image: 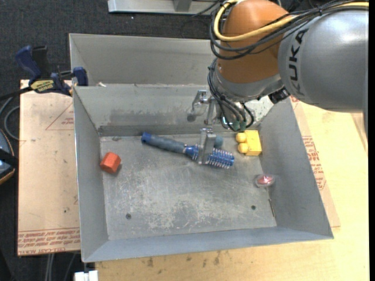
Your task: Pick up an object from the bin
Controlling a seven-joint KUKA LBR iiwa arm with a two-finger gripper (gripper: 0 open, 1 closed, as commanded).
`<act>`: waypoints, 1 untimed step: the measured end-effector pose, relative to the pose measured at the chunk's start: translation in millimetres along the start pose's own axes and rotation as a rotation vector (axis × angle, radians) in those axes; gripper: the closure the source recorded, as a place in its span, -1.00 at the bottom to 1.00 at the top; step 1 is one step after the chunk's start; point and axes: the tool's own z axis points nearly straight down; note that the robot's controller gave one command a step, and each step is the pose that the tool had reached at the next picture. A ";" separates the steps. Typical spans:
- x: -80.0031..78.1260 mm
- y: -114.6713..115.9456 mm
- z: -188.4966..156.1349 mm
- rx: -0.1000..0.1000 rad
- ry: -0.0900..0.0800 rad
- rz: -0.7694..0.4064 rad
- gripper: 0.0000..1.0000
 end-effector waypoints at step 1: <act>-12.6 -58.1 125.4 0.000 -0.001 0.175 -1.00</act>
Offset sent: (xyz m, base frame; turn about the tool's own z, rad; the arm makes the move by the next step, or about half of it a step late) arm 0.0132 -0.0567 -0.1206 0.1740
